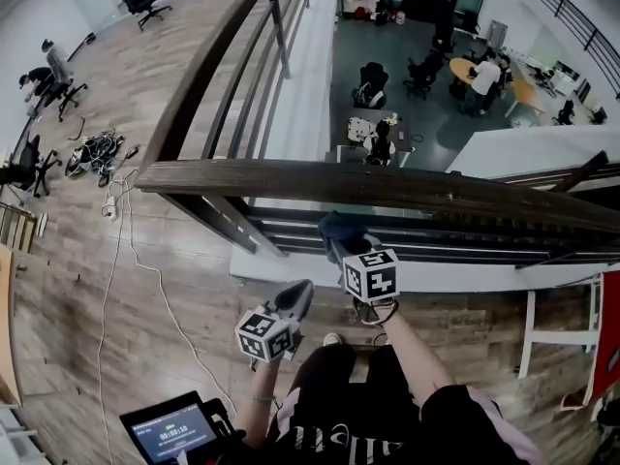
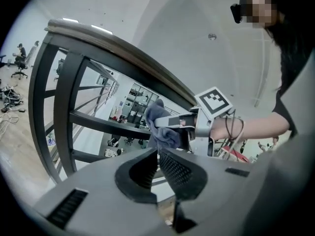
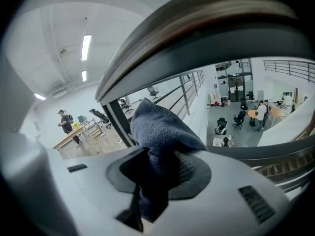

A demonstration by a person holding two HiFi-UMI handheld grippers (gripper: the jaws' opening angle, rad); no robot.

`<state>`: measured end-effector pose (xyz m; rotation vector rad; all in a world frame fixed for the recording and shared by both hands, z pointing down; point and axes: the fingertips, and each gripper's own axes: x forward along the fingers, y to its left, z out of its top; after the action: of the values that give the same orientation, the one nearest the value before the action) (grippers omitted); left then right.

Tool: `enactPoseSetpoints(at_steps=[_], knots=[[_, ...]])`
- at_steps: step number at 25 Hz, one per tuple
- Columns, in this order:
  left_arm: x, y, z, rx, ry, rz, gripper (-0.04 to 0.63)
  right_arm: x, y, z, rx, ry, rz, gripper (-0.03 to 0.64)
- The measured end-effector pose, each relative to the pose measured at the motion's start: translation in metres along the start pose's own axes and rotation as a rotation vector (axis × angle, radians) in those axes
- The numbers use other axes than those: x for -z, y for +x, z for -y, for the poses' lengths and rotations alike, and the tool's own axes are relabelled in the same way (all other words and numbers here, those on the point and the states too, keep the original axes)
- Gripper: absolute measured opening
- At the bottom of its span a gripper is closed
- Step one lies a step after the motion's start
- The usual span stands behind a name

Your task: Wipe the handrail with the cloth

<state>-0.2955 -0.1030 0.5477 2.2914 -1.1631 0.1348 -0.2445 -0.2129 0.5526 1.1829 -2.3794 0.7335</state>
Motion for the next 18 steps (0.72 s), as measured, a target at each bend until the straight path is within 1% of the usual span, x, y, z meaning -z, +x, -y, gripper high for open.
enactPoseSetpoints(at_steps=[3,5,10,13,15,18], knots=[[0.000,-0.013,-0.013,-0.011,-0.022,0.004,0.002,-0.008,0.035,-0.028,-0.033,-0.027,-0.031,0.104],[-0.001,-0.021,-0.022,-0.029,-0.036,0.014,0.002,-0.013,0.057,-0.038,-0.037,-0.054,-0.047,0.104],[0.022,-0.044,-0.062,-0.073,-0.062,0.007,0.002,-0.016,0.112,-0.057,-0.031,-0.106,-0.073,0.104],[0.025,-0.049,-0.065,-0.078,-0.094,0.013,0.002,-0.012,0.123,-0.048,0.011,-0.137,-0.093,0.104],[0.025,-0.050,-0.066,-0.075,-0.109,0.017,0.002,-0.006,0.123,-0.036,0.048,-0.136,-0.106,0.104],[0.025,-0.047,-0.071,-0.075,-0.103,0.010,0.002,-0.004,0.118,-0.020,0.078,-0.121,-0.105,0.104]])
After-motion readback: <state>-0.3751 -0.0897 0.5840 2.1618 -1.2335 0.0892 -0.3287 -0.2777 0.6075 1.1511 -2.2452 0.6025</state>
